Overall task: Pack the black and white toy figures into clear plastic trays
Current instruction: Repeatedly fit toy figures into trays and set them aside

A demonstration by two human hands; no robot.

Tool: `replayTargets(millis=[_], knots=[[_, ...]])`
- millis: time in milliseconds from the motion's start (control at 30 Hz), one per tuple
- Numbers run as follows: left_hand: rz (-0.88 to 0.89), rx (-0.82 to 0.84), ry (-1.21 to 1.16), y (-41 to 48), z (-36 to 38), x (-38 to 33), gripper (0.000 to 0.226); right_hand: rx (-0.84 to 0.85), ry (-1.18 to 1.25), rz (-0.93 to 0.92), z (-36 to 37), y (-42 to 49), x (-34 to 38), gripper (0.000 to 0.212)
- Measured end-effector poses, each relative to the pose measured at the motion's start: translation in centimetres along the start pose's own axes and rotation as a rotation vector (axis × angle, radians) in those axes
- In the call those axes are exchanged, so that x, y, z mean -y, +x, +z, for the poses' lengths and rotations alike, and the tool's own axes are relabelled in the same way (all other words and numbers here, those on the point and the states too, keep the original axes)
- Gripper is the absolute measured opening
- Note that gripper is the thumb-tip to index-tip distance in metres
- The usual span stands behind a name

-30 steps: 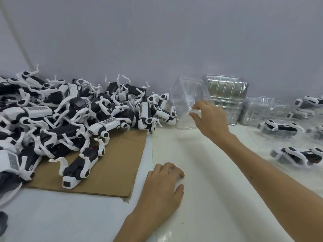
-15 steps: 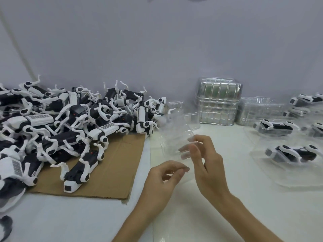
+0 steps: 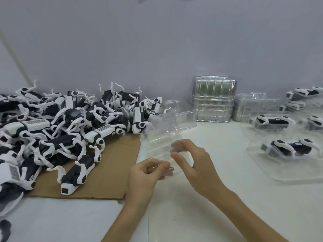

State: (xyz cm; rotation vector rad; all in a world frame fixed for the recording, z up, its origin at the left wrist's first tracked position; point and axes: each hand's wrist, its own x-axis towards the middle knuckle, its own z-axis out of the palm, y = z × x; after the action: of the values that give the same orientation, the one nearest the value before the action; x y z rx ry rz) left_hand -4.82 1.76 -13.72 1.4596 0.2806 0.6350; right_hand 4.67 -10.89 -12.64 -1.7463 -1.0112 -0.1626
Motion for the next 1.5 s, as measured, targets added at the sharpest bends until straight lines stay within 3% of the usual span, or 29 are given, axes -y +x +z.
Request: replayTargets(millis=[233, 367, 567, 667, 833, 1067, 1167, 1367, 1500], knots=[[-0.022, 0.079, 0.010, 0.1, -0.1, 0.0, 0.026, -0.087, 0.032, 0.042, -0.5, 0.5, -0.7, 0.022], [-0.070, 0.039, -0.044, 0.4, -0.5, 0.4, 0.025, -0.192, 0.083, 0.108, -1.5, 0.9, -1.3, 0.022], [-0.261, -0.080, -0.572, 1.0, -1.7, -0.3, 0.016, -0.306, -0.025, 0.081, -3.8, 1.6, -1.5, 0.030], [-0.345, -0.200, -0.673, 1.2, -2.4, -0.3, 0.013, -0.332, -0.186, 0.021, -5.2, 2.1, -1.7, 0.033], [-0.436, -0.333, -0.594, 1.1, -2.3, 0.5, 0.008, -0.281, -0.315, -0.043, -6.0, 5.1, -1.9, 0.035], [-0.409, -0.445, -0.538, 1.7, -1.9, 0.9, 0.014, -0.174, -0.596, -0.215, -4.3, 14.7, -3.0, 0.037], [-0.401, -0.474, -0.502, 2.0, -1.5, 1.0, 0.019, -0.085, -0.684, -0.144, -3.3, 18.5, -4.6, 0.038], [-0.387, -0.518, -0.430, 2.1, -1.1, 1.4, 0.025, 0.163, -0.970, 0.239, -1.4, 20.8, -7.1, 0.056], [-0.407, -0.538, -0.412, 2.1, -0.9, 1.5, 0.029, 0.077, -0.984, 0.176, -0.2, 20.8, -6.5, 0.060]])
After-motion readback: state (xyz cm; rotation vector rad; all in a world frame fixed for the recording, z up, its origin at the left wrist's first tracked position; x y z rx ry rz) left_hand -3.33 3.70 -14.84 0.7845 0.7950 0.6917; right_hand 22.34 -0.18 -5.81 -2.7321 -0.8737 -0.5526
